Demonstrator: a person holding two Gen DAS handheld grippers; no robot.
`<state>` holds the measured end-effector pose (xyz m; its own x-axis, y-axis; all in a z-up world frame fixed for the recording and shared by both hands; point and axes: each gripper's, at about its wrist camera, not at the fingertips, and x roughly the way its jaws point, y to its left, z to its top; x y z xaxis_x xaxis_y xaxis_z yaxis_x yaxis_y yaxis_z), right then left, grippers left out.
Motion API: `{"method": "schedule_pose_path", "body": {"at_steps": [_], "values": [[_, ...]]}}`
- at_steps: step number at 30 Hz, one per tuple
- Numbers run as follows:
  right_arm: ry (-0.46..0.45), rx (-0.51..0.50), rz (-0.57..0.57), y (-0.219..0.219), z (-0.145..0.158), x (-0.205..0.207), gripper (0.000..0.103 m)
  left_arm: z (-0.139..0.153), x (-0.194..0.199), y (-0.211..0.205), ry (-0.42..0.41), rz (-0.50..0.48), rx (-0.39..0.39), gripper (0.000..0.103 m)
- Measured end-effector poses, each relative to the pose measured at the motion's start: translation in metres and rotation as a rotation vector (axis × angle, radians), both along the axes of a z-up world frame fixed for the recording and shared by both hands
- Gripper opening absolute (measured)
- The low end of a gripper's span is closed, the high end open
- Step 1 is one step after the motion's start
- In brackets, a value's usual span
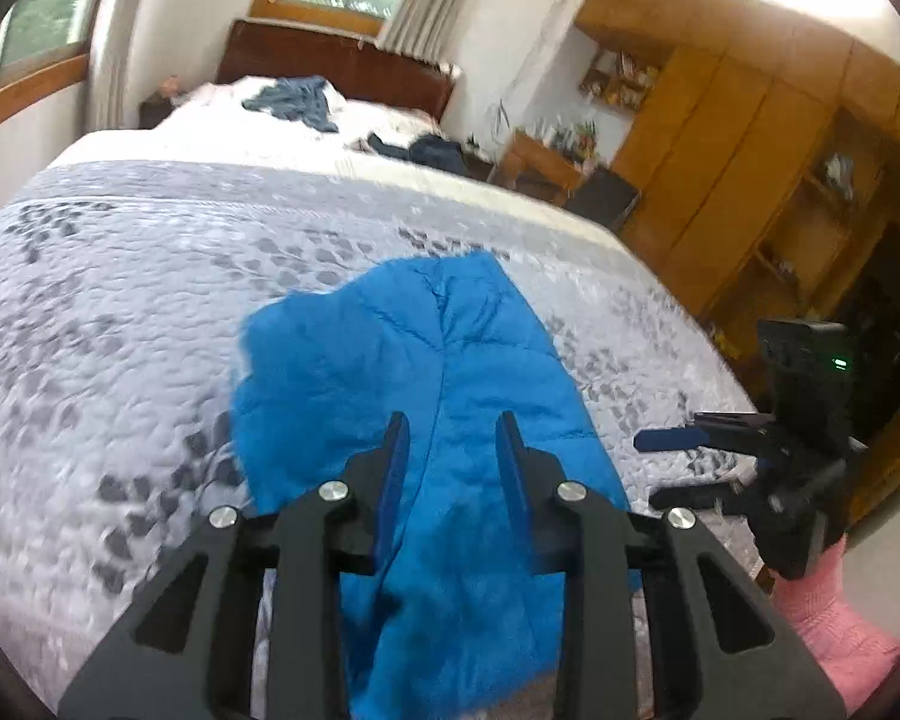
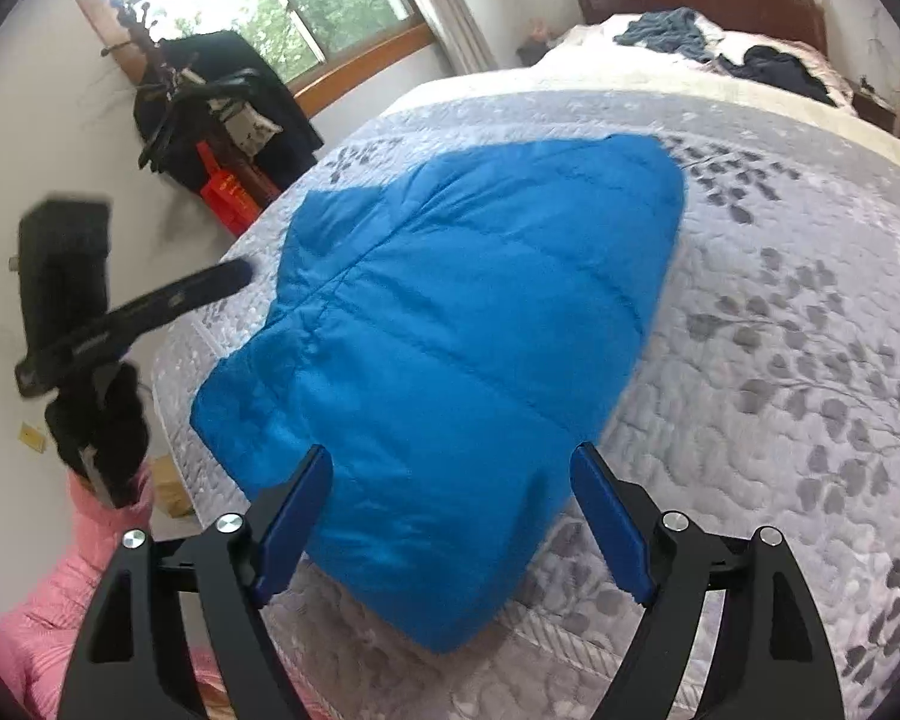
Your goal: Fold large clothes
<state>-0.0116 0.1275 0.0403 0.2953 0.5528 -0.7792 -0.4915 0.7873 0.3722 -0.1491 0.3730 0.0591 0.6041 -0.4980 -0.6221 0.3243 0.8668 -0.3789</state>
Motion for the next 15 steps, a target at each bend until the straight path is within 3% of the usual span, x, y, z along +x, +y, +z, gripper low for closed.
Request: {"method": "schedule_pose_path", "body": {"at_steps": [3,7,10,15], "values": [[0.022,-0.017,0.017,0.011,-0.011,0.001,0.083,-0.017,0.023,-0.002,0.059,0.016,0.026,0.029],[0.057,-0.064,0.013,0.015,-0.028,0.008,0.085,-0.043,0.038,0.013,0.137,0.008,-0.023,0.025],[0.093,-0.038,0.016,0.012,-0.036,0.015,0.087,-0.056,0.042,0.024,0.155,0.004,-0.081,0.021],[0.076,-0.042,0.018,0.014,-0.037,0.014,0.088,-0.076,0.044,0.032,0.159,0.006,-0.141,0.012]]}}
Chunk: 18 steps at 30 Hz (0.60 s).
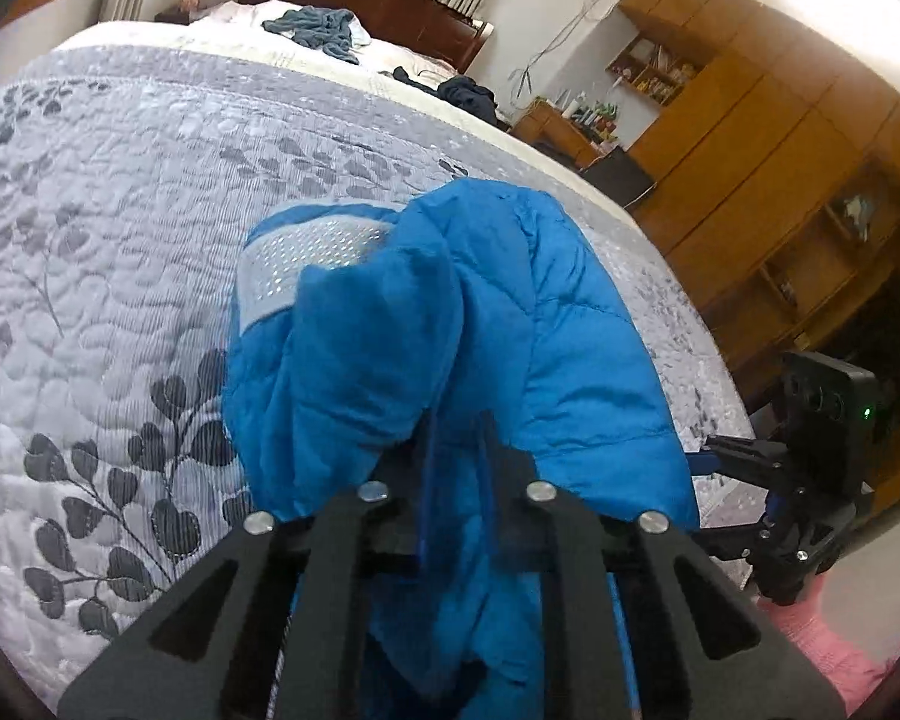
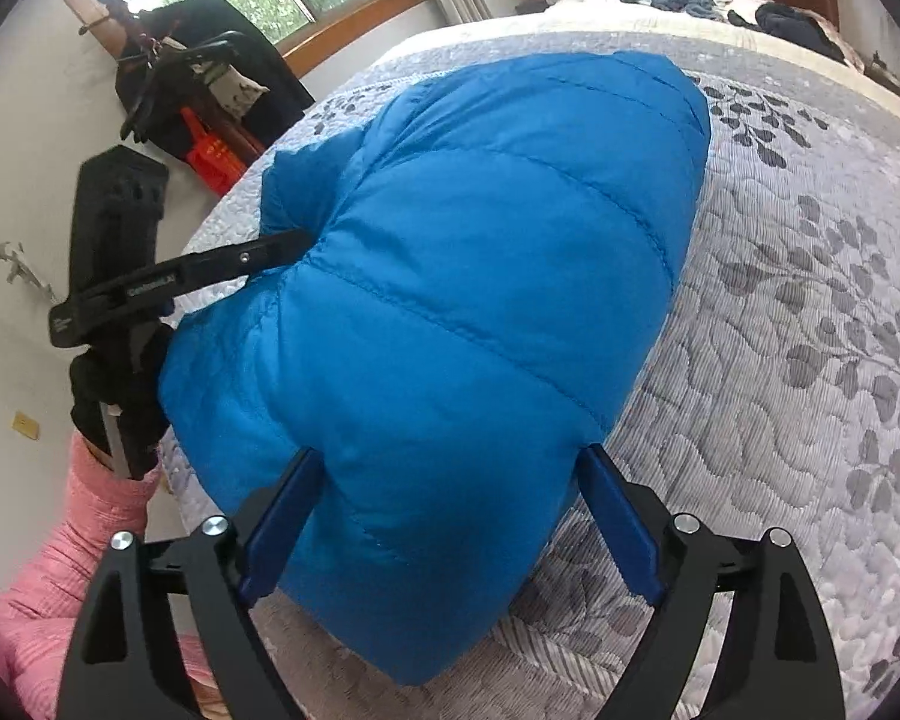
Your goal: Fold large clothes
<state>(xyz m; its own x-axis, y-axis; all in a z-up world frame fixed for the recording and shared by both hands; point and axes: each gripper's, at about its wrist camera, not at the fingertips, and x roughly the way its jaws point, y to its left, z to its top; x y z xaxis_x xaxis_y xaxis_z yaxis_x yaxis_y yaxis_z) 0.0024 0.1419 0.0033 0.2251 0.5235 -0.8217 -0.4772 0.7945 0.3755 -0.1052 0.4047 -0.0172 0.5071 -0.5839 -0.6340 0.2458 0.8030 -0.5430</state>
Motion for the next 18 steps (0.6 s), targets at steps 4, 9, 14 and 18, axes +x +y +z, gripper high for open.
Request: {"method": "schedule_pose_path", "body": {"at_steps": [4,9,14,18], "values": [[0.004,0.006,-0.008,0.000,0.001,-0.002,0.089,-0.002,-0.004,0.004,0.009,0.022,-0.041,0.009],[0.013,0.040,-0.017,-0.010,0.005,-0.008,0.087,0.021,-0.025,-0.004,-0.021,0.049,0.027,0.041],[-0.010,0.068,-0.035,-0.028,0.018,-0.013,0.087,0.049,-0.059,-0.012,-0.087,0.076,0.131,0.050],[-0.033,0.077,-0.054,-0.042,0.028,-0.015,0.087,0.058,-0.082,-0.014,-0.110,0.089,0.192,0.053]]}}
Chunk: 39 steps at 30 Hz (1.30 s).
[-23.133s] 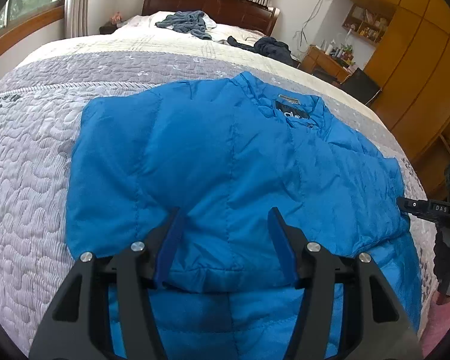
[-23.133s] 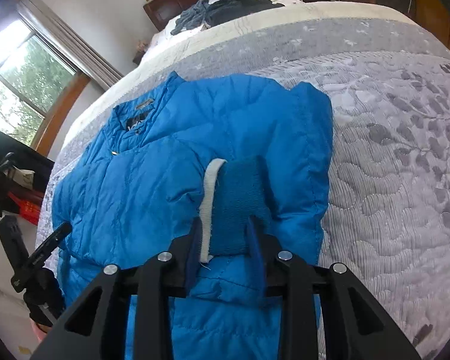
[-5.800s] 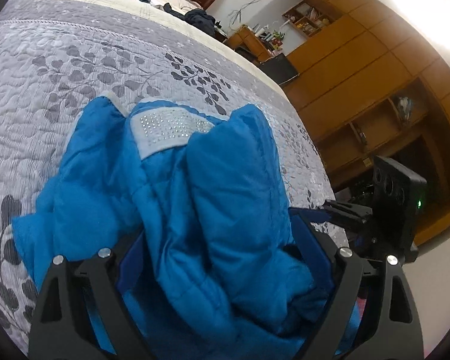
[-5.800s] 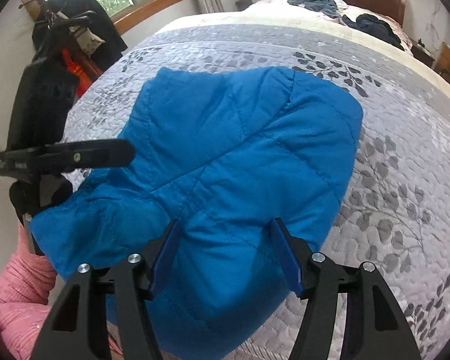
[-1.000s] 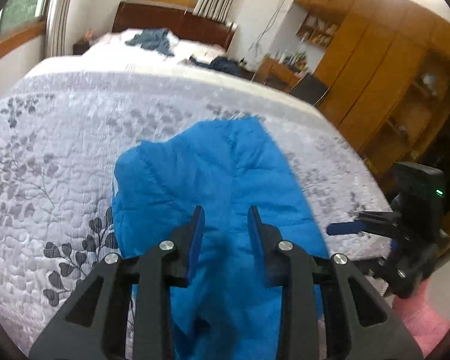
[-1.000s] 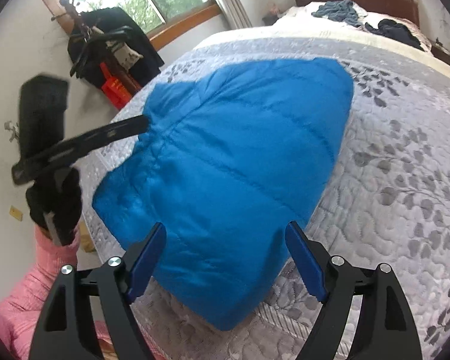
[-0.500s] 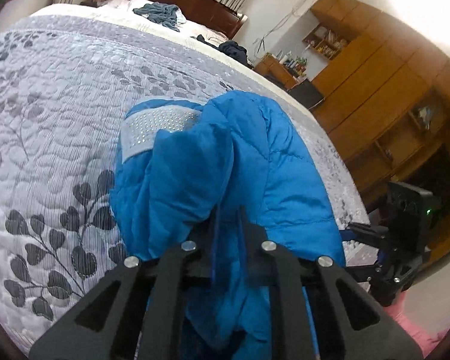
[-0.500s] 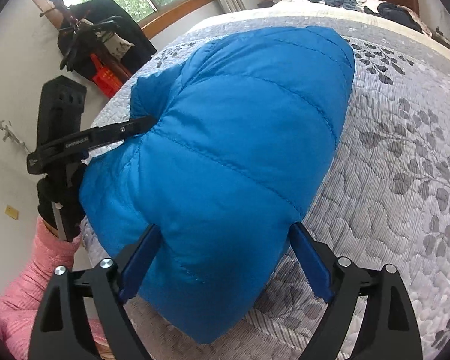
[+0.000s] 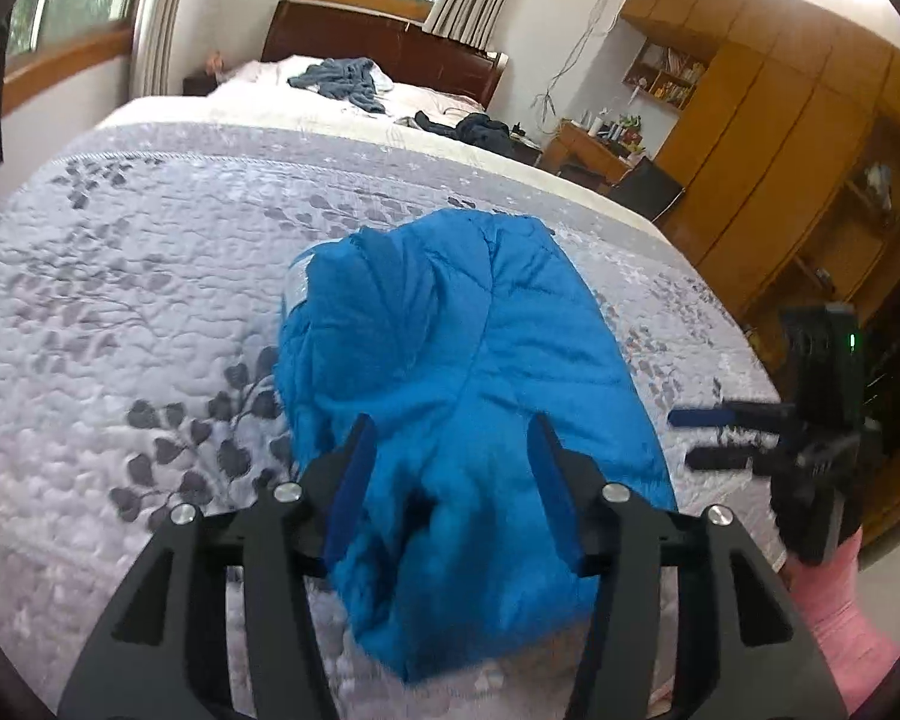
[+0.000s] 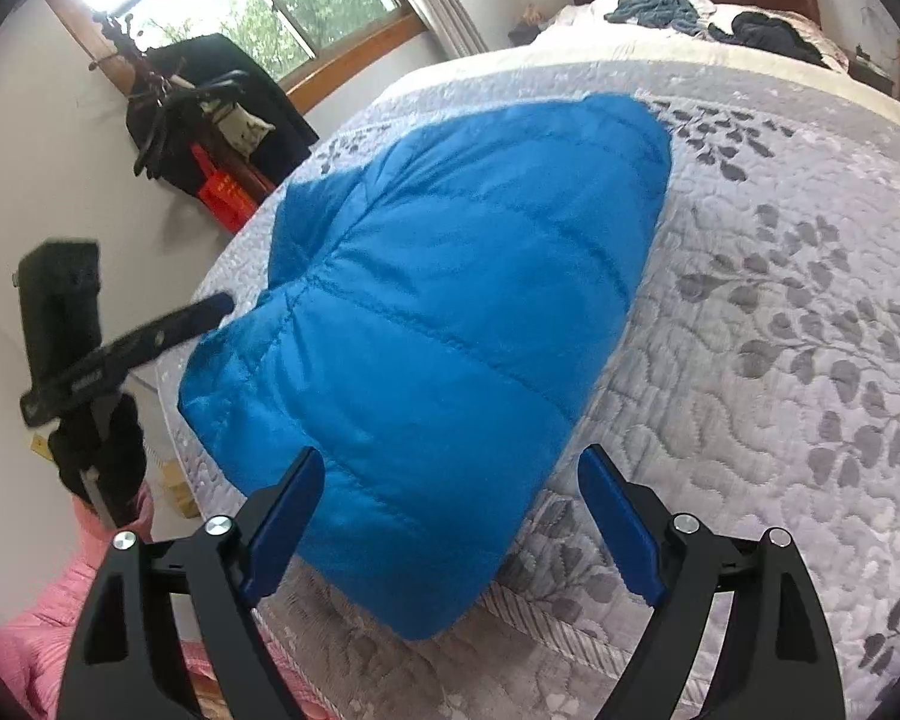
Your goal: Fold large clothes
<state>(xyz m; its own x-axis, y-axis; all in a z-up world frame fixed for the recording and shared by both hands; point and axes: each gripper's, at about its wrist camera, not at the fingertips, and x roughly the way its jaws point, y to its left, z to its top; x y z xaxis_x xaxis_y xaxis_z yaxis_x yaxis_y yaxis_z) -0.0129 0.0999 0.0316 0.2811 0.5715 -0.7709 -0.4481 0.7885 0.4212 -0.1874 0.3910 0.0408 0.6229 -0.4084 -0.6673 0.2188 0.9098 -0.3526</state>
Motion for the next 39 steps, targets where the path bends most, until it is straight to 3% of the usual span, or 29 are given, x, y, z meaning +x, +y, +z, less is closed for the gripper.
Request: {"method": "schedule_pose_path", "body": {"at_steps": [9,15,20,24,33,36,39], "values": [[-0.010,0.017,-0.030,-0.009,0.013,0.006,0.087,0.009,-0.026,0.008,-0.020,0.034,0.051,0.059],[-0.010,0.025,-0.041,-0.010,0.014,0.013,0.088,0.010,-0.012,0.010,-0.012,0.034,0.041,0.062],[0.018,0.044,-0.062,-0.012,0.005,0.024,0.092,-0.003,0.017,0.011,0.052,0.018,0.016,0.062],[0.040,0.057,-0.064,-0.012,-0.003,0.032,0.092,-0.022,0.042,0.019,0.139,0.002,-0.046,0.065],[0.089,0.090,-0.050,-0.007,-0.019,0.046,0.096,-0.045,0.062,0.029,0.197,-0.061,-0.139,0.081],[0.125,0.121,-0.037,-0.004,-0.030,0.052,0.096,-0.061,0.071,0.034,0.237,-0.089,-0.206,0.091],[0.160,0.146,-0.030,-0.001,-0.042,0.057,0.097,-0.083,0.082,0.039,0.306,-0.131,-0.320,0.097]]}}
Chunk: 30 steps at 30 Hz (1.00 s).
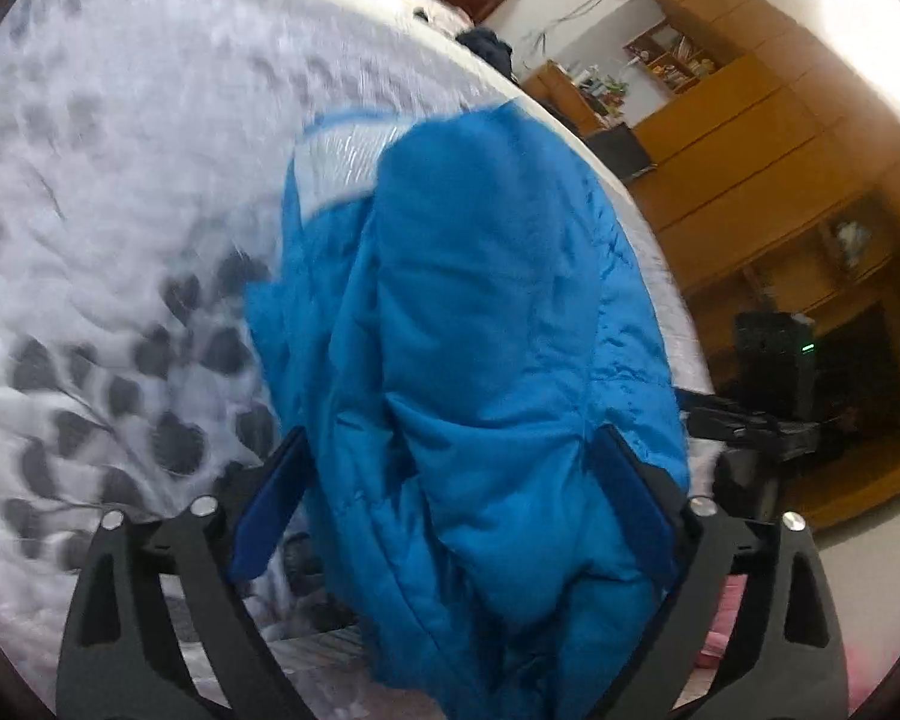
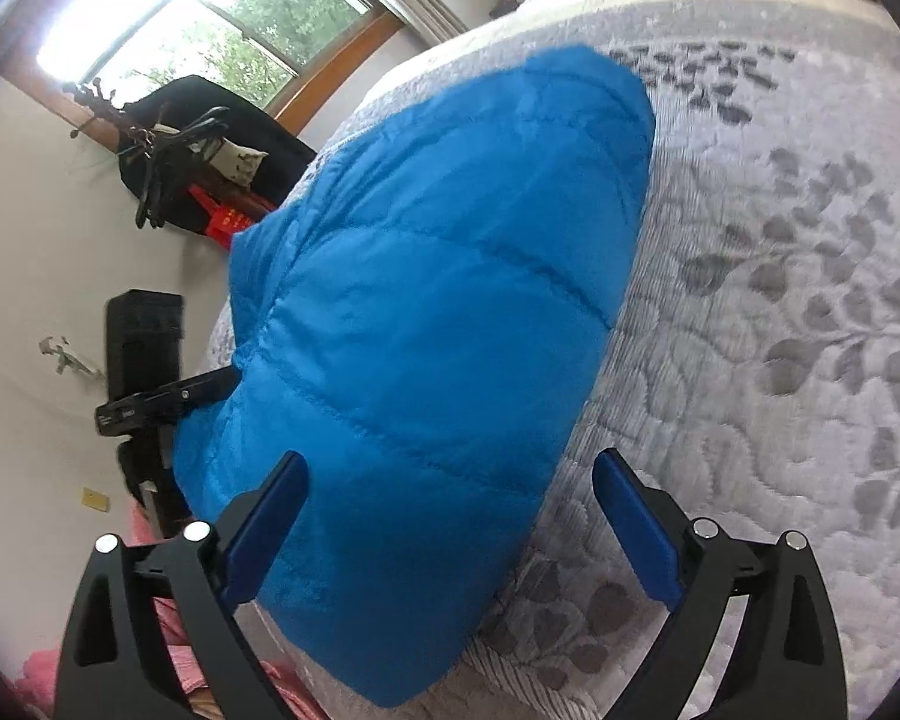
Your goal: Fold large clothes
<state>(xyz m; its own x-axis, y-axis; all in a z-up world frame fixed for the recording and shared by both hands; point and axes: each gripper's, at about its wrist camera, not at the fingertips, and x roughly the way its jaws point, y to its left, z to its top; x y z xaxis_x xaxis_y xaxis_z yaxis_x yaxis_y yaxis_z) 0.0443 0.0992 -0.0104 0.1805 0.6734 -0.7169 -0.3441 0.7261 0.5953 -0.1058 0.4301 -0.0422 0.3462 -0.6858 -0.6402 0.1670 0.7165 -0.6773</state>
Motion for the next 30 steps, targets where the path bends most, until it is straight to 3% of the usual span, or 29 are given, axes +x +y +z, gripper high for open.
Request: {"method": "schedule_pose_path", "body": {"at_steps": [6,11,16,20,23,30], "values": [[0.096,0.148,0.029,0.003,-0.028,0.013,0.099,-0.034,0.017,0.003,0.024,-0.091,-0.192,0.101],[0.168,0.257,0.055,0.011,-0.052,0.024,0.100,-0.042,0.020,-0.003,-0.009,-0.147,-0.239,0.101],[0.114,0.258,0.057,0.019,-0.050,0.020,0.098,-0.043,0.015,-0.018,-0.056,-0.146,-0.248,0.100],[0.058,0.238,0.066,0.018,-0.037,0.014,0.076,-0.041,0.009,-0.032,-0.064,-0.121,-0.250,0.091],[0.019,0.228,0.070,0.010,-0.024,0.010,0.066,-0.039,0.007,-0.044,-0.069,-0.113,-0.270,0.081],[-0.048,0.171,0.004,-0.042,0.014,0.005,0.064,-0.013,0.019,-0.098,-0.089,-0.155,-0.291,0.072]]}}
